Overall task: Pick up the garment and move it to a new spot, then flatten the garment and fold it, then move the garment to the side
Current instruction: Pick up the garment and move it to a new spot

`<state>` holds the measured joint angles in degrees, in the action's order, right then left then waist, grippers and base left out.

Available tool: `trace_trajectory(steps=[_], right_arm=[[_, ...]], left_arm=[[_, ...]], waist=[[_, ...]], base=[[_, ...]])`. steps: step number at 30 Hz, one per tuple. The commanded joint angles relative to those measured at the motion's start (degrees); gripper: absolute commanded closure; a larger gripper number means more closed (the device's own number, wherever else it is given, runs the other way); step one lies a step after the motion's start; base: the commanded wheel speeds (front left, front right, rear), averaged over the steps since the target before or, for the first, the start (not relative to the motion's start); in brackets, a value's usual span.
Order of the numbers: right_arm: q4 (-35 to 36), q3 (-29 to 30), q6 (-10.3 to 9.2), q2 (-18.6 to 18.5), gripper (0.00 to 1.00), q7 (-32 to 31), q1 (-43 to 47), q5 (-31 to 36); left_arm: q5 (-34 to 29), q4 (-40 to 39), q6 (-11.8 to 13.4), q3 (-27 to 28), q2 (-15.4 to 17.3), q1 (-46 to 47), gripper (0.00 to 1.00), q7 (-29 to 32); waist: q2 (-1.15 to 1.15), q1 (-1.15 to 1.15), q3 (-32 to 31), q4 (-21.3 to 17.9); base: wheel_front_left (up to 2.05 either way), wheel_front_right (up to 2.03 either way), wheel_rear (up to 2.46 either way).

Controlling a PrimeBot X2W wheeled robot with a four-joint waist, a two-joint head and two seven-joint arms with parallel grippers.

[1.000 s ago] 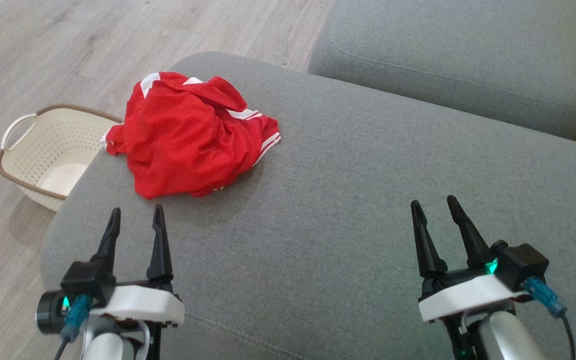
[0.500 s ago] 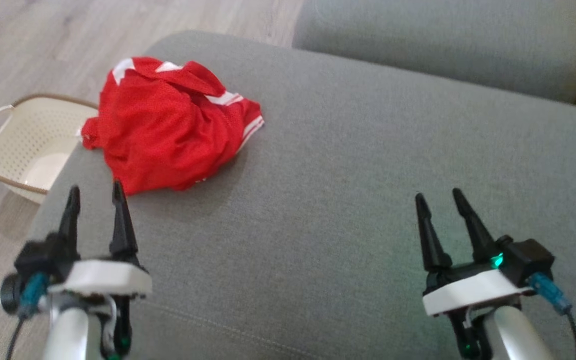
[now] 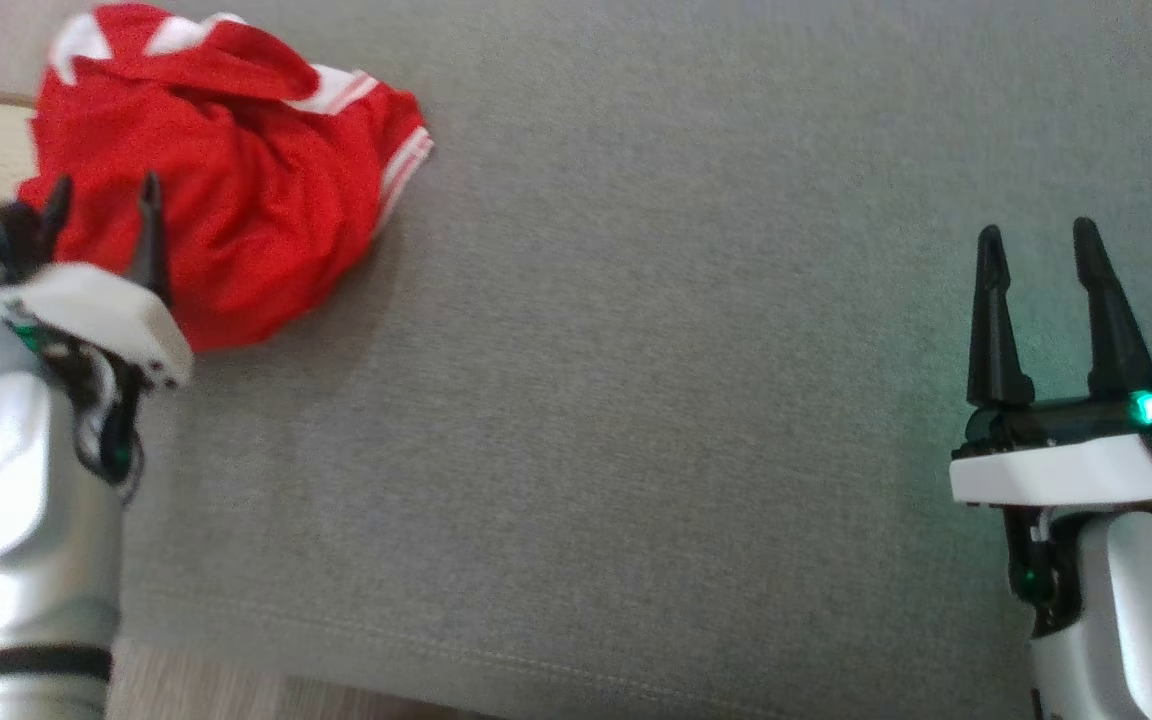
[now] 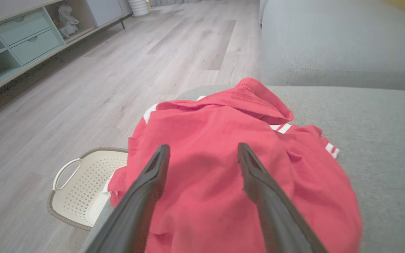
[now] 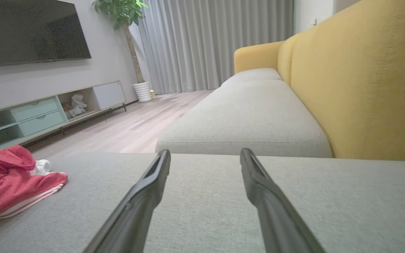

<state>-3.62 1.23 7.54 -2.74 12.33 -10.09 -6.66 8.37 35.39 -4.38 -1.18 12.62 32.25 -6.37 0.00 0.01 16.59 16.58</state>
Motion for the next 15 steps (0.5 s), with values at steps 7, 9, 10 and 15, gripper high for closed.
trace_trajectory(steps=[7,9,10,15], right_arm=[[5.2,-1.0,-0.05,-0.1,0.0,-1.2,-2.2,0.9],[5.5,-1.2,-0.05,-0.1,0.0,-1.2,-2.2,0.9],[5.6,-1.3,-0.05,-0.1,0.0,-1.2,-2.2,0.9],[5.5,-1.3,-0.05,-0.1,0.0,-1.0,-2.5,0.6]], left_arm=[[-0.5,9.5,-0.9,0.9,6.5,11.6,0.0,5.1],[-1.0,12.0,-0.7,0.5,7.4,13.4,0.0,5.9],[-1.1,13.2,-0.7,0.4,7.7,14.2,0.0,6.2],[-0.9,17.8,-0.4,0.3,8.6,16.9,1.0,6.0]], waist=[[0.0,-0.01,6.3,-5.1],[0.0,-0.01,6.8,-5.7],[0.0,-0.01,7.1,-6.0],[0.0,-0.01,7.4,-6.8]], base=[[0.0,0.0,0.0],[0.0,0.0,0.0],[0.0,0.0,0.0],[0.0,0.0,0.0]])
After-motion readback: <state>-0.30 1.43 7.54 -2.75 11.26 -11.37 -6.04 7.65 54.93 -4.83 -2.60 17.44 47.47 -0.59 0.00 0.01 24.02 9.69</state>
